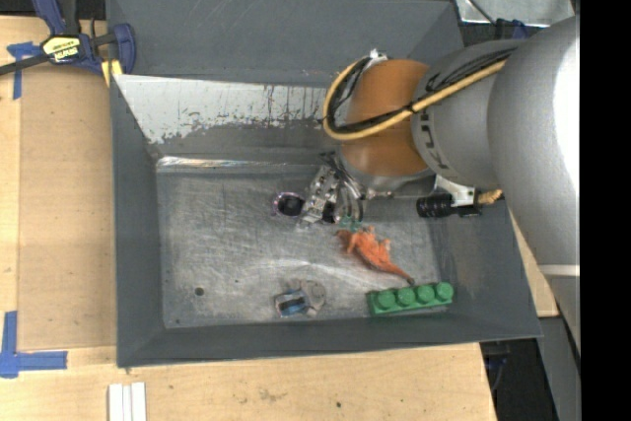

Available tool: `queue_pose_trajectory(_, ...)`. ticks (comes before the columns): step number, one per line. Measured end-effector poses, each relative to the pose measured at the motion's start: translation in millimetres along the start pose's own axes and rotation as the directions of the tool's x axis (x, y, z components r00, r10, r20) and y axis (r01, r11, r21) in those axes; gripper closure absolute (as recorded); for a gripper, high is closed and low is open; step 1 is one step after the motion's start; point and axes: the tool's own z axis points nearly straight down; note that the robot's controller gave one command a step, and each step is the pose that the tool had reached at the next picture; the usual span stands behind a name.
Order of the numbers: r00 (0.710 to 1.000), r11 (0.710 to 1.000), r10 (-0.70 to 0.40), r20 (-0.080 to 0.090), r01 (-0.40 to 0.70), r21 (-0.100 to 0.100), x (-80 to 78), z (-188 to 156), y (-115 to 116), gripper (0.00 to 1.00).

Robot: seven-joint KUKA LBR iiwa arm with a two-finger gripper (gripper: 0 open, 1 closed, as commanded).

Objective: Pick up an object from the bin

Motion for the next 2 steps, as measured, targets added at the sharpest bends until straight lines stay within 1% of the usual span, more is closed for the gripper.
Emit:
queue_pose_trajectory(1, 1.000, 1.000, 0.002, -0.001, -0.002, 0.001, 0.2, -0.3, 0.0, 1.00)
queue_pose_trajectory(2, 1.000, 1.000, 0.003, -0.008, -0.003, 0.004, -0.5, -4.6, -0.1, 1.00)
